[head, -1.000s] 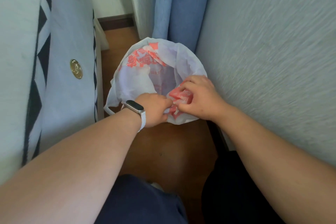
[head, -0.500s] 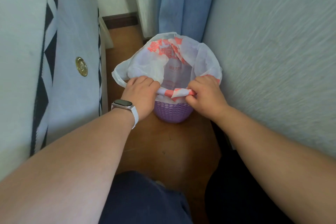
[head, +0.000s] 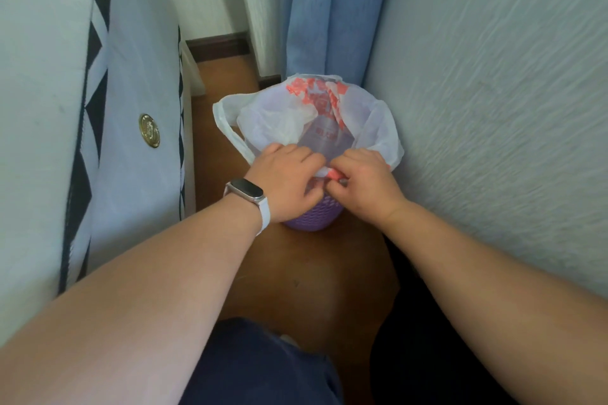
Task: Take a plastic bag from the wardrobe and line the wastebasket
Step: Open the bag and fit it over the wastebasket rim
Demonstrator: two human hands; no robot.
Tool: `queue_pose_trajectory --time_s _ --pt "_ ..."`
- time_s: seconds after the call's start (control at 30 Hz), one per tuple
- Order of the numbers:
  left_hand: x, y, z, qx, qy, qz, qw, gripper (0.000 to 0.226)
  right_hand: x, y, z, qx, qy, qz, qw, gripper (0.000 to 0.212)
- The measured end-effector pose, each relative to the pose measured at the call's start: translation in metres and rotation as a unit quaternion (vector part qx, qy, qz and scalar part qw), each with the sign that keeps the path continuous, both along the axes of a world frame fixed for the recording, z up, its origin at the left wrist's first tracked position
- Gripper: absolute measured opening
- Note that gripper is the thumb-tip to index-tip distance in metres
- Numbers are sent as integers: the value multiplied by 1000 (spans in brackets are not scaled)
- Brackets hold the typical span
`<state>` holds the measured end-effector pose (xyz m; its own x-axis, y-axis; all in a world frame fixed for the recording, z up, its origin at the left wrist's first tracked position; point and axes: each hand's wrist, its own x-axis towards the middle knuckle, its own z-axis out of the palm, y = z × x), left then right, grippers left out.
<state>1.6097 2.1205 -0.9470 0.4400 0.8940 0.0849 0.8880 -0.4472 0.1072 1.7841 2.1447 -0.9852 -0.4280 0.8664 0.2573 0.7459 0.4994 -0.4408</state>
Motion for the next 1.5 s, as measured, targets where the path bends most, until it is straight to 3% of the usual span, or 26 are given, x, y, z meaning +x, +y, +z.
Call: queue_pose_trajectory --time_s 0.17,0.4,0.5,0.6,0.73,1.03,1.27,1.5 --pt "-2 3 -3 20 36 1 999 23 -3 1 1 22 -32 27 999 16" --pt "-20 -2 -1 4 -21 119 993 12 9 9 9 44 22 -9 999 36" --pt "-20 -3 -1 1 -28 142 989 10 8 10 3 26 2 10 1000 27" --pt "-19 -4 0 -15 -49 139 989 16 11 13 -3 22 -8 -3 1000 12" --pt "-6 -4 2 11 -41 67 997 42 4 10 -3 5 0 -4 1000 16" --pt "3 1 1 -17 -17 34 999 17 -7 3 5 18 17 26 999 20" --pt "-14 -4 0 14 -41 77 996 19 10 11 4 28 -2 -69 997 27" --pt "-13 -4 4 23 -56 122 991 27 11 14 0 14 5 -71 997 26"
